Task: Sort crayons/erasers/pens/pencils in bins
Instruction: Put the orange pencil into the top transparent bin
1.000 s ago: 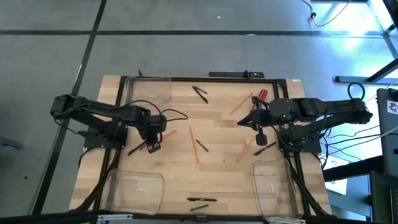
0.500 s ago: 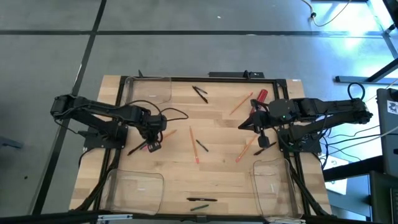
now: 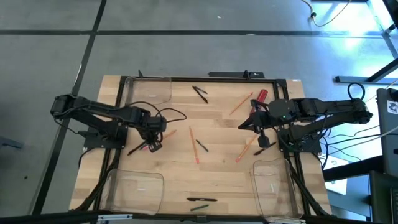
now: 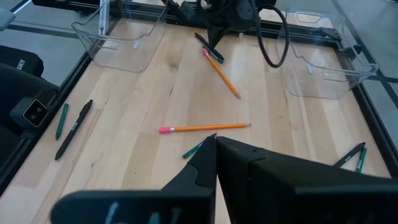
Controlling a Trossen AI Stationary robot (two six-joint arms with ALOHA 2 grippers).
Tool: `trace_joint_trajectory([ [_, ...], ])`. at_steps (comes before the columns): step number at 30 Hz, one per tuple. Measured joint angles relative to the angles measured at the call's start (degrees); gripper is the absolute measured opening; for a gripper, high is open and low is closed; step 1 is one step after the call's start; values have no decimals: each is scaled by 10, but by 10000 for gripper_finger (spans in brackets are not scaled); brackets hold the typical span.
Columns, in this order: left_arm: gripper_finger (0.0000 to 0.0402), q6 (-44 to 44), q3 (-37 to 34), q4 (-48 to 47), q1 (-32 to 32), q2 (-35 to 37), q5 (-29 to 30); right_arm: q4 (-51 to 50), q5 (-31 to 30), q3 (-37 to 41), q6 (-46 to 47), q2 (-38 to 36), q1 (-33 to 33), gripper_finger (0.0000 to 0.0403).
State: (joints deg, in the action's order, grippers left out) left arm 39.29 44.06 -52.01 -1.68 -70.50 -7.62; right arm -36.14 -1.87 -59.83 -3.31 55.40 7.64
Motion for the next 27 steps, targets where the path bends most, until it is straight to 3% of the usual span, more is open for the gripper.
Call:
trace_joint_trajectory([
  [6,15,26,-2,17,-21,0,0,0,0,0,0,0,0,13],
  [18,151,69,-23,9,-74,-27,34,1,0,0,0,0,0,13],
  [27,168,73,-28,10,-98,-91,34,2,0,0,1,0,0,13],
])
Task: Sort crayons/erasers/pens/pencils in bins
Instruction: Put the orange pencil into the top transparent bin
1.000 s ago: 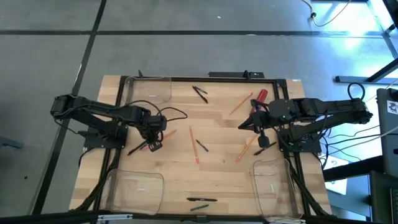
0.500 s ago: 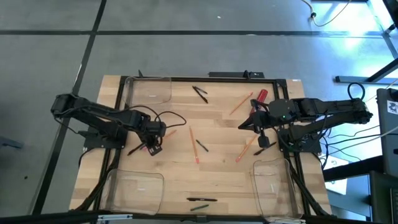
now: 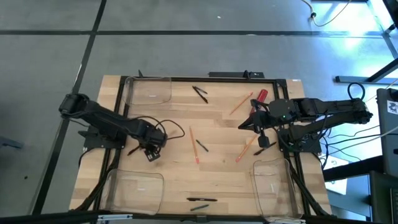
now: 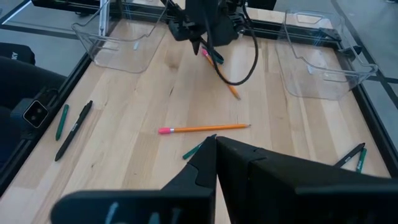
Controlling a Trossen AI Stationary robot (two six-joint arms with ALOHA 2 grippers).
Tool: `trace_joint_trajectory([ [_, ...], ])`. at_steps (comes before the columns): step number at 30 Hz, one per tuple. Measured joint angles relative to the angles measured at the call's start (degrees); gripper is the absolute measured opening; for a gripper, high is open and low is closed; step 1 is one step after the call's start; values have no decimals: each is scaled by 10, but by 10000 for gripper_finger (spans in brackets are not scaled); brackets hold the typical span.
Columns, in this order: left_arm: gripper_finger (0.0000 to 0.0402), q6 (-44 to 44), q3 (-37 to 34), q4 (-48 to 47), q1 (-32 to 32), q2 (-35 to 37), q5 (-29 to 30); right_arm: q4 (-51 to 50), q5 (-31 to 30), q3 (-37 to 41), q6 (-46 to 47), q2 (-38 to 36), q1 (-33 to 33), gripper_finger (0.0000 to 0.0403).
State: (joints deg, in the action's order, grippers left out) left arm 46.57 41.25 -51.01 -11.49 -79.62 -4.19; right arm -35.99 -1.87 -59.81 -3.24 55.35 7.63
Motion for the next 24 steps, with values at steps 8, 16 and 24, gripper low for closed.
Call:
trace_joint_trajectory([
  [8,168,-4,0,-5,0,-47,9,0,0,0,-1,0,0,13],
  [16,168,-4,0,-4,1,-68,10,0,0,0,0,0,0,13],
  [24,168,11,0,-15,0,-76,-11,1,0,0,0,0,0,13],
])
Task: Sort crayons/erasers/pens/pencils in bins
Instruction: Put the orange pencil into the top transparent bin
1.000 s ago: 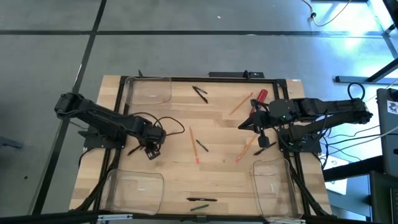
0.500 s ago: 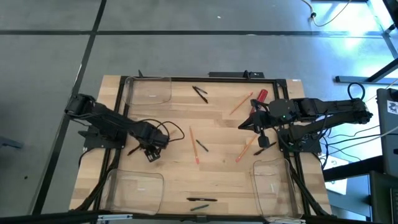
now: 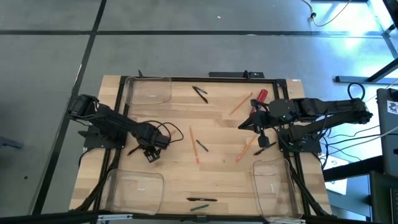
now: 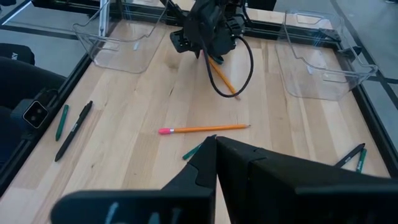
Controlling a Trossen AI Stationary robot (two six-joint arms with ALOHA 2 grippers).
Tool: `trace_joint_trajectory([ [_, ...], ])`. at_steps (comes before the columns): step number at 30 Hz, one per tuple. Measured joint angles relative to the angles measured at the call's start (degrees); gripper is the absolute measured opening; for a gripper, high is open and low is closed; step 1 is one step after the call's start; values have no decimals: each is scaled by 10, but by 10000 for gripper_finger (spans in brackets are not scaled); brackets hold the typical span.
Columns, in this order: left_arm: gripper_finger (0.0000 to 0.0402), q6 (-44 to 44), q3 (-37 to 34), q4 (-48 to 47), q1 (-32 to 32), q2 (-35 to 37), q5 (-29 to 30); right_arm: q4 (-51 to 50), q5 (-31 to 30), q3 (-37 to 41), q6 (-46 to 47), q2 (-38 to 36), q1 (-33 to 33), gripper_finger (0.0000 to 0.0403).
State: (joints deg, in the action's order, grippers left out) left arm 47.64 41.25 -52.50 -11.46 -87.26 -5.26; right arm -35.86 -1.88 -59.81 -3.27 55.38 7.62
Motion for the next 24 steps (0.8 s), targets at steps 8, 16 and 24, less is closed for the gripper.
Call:
trace_joint_trajectory([
  [8,164,28,-12,5,0,3,-7,0,0,0,0,0,0,13],
  [16,116,29,-13,11,0,2,-9,0,0,0,1,0,0,13],
  [24,34,33,-13,15,0,2,-7,0,0,0,0,0,0,13],
])
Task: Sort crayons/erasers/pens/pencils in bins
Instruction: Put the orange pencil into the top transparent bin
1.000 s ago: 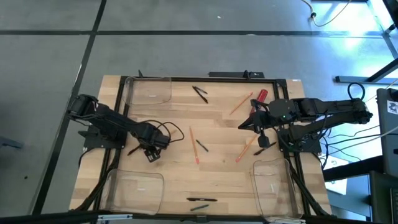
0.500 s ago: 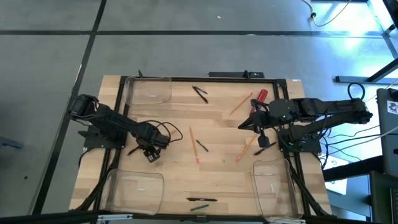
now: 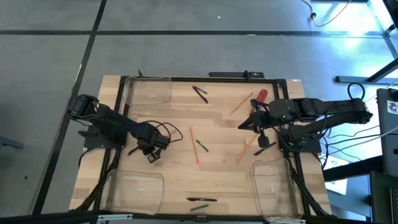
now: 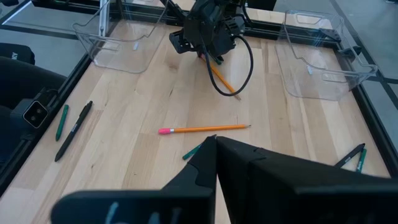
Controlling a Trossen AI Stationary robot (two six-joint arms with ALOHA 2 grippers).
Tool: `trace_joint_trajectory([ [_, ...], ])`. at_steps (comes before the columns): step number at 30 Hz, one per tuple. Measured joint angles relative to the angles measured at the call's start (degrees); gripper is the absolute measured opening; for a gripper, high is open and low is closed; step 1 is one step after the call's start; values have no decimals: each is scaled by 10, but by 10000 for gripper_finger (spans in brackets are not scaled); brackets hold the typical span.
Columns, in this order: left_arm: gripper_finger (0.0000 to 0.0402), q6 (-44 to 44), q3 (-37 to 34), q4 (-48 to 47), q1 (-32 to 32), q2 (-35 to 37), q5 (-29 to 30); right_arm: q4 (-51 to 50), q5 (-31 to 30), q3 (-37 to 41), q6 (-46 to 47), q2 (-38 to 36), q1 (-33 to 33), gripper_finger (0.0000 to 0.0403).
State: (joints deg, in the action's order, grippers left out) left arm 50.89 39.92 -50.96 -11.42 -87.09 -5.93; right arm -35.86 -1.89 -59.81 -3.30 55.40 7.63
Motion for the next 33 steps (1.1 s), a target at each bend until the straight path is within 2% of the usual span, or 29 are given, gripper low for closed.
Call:
trace_joint_trajectory([
  [4,8,0,0,1,0,0,2,0,0,0,1,0,0,13],
  [20,6,-3,0,4,-7,0,8,0,0,0,1,0,0,13],
  [33,8,-21,47,3,-22,0,23,0,0,0,1,0,0,13],
])
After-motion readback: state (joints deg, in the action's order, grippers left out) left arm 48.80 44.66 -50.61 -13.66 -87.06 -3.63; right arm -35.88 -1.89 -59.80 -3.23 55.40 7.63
